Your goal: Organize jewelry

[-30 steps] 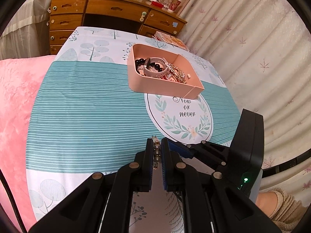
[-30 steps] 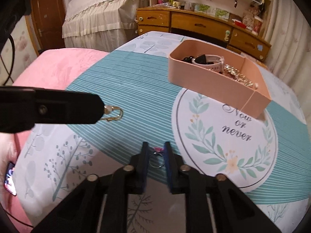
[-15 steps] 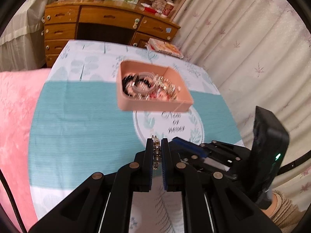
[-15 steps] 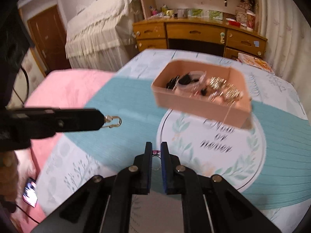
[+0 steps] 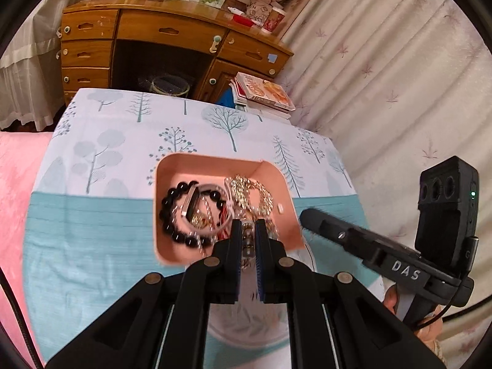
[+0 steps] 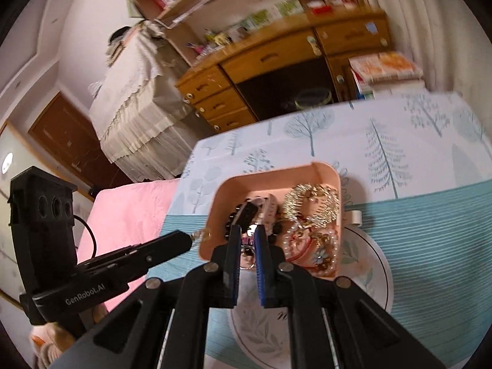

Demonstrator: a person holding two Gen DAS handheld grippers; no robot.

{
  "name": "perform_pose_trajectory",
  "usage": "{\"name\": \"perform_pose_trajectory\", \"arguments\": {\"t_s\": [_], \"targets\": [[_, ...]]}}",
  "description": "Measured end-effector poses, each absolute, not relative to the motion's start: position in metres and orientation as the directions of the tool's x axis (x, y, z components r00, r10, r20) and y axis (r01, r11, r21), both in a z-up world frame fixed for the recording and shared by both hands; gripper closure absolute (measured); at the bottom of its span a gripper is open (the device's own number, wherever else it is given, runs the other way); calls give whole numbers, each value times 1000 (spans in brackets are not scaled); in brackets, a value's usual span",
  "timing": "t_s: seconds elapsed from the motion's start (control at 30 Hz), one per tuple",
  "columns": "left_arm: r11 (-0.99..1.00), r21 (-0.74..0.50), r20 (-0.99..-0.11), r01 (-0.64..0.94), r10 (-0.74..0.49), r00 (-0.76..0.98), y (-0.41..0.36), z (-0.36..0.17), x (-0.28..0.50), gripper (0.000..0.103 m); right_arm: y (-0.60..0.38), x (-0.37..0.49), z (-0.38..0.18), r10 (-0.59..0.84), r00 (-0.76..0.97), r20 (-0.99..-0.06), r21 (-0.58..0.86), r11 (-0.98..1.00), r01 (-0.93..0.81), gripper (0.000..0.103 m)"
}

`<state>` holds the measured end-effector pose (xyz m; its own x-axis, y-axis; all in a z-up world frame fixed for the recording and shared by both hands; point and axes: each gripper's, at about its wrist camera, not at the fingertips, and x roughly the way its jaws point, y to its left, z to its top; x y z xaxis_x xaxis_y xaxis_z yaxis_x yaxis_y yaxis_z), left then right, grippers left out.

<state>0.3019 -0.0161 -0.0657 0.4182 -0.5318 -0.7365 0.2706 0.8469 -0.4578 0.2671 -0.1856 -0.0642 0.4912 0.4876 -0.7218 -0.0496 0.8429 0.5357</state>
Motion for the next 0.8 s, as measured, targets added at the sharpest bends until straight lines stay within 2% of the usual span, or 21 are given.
{"name": "perform_pose_trajectory", "arguments": {"t_s": [0.07,0.1,0.13,0.2,0.27,0.43,0.57,0.63,0.8], "targets": [[866,-420,-751,271,-499,432,-23,-71,309,86,-188,272,-74,492,465,-735,541,840,-35,94],[872,-407,-754,271,-488,439,-26,-73,312,68,-189,275,-79,494,454,-742,544,839,-24,94],[877,-398,-756,268,-479,446,-27,-74,314,43,-189,276,-82,498,448,-743,549,836,-19,93],[890,-378,-749,254,-456,481,-26,-75,312,27,-191,276,-87,496,443,-747,549,836,-8,87],[891,-375,-741,256,-454,496,-25,-74,312,23,-193,276,-88,487,448,-750,543,840,-4,81],[908,-350,-756,230,-419,503,-18,-76,306,13,-198,265,-86,462,474,-749,528,849,7,81],[913,-348,-755,212,-407,514,-9,-74,293,12,-201,244,-75,388,529,-755,457,890,-1,81],[911,-359,-755,204,-411,510,-5,-73,284,1,-201,230,-68,354,546,-759,418,908,-9,81],[913,-359,-750,192,-404,524,0,-67,253,1,-205,194,-54,320,584,-746,376,926,-28,81]]}}
